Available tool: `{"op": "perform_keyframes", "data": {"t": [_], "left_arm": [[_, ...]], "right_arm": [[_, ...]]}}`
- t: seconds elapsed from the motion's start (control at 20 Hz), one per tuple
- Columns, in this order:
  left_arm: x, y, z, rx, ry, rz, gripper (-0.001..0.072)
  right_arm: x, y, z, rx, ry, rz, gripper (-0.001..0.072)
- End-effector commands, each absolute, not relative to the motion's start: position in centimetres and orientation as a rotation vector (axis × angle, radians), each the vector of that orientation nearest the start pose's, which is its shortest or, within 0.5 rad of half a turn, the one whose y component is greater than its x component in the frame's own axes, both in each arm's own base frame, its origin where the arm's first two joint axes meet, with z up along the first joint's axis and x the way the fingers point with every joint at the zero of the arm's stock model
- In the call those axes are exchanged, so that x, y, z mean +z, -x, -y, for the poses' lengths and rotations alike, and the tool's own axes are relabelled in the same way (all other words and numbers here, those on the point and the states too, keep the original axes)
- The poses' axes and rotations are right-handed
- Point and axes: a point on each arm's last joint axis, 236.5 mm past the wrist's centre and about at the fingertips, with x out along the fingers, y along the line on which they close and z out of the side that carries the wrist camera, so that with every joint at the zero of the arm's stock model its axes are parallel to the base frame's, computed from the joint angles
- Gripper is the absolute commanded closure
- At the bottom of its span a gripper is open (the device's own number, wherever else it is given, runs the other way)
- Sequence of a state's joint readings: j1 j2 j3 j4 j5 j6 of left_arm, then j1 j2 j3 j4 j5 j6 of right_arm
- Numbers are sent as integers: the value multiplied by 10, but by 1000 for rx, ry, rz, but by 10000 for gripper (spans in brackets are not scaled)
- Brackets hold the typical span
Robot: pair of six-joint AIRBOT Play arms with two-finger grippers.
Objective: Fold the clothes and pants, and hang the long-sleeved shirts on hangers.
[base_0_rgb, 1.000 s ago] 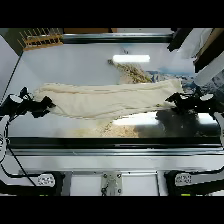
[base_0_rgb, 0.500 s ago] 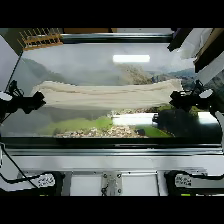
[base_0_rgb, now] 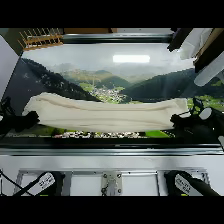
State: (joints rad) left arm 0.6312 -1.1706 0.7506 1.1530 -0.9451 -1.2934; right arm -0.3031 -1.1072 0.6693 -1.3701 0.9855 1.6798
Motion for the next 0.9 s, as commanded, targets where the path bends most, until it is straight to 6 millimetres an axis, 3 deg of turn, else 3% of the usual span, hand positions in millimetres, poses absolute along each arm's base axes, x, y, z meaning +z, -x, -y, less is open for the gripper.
{"op": "perform_keyframes", "data": {"t": [0.0, 0.05, 0.1, 0.15, 0.2, 0.25, 0.3, 0.4, 0.5, 0.55, 0.65, 0.7, 0.85], "left_arm": [[-83, -266, -114, 236, 577, -1242, 687], [-85, -264, -111, 231, 582, -1251, 687], [-85, -262, -108, 223, 589, -1263, 686], [-83, -261, -107, 212, 588, -1271, 652], [-79, -263, -105, 196, 583, -1275, 383], [-72, -267, -105, 186, 576, -1271, 187], [-62, -273, -106, 175, 576, -1261, 187], [-36, -284, -110, 154, 569, -1245, 187], [-6, -302, -102, 100, 613, -1192, 197], [11, -313, -93, 59, 652, -1151, 292], [37, -332, -72, -35, 710, -1087, 598], [44, -338, -60, -79, 695, -1076, 687], [48, -348, -2, -225, 591, -1118, 687]], "right_arm": [[-97, -237, 35, -271, -509, -1419, 683], [-96, -235, 34, -269, -510, -1427, 677], [-95, -235, 32, -265, -518, -1429, 538], [-95, -235, 32, -263, -520, -1428, 268], [-94, -235, 31, -255, -511, -1429, 84], [-90, -235, 31, -250, -510, -1436, 51], [-82, -234, 32, -237, -505, -1451, 51], [-53, -240, 45, -200, -470, -1449, 51], [-18, -257, 78, -228, -459, -1369, 51], [-1, -265, 101, -259, -453, -1307, 51], [16, -271, 145, -327, -466, -1246, 51], [15, -270, 164, -349, -476, -1247, 51], [-26, -264, 199, -296, -482, -1349, 50]]}}
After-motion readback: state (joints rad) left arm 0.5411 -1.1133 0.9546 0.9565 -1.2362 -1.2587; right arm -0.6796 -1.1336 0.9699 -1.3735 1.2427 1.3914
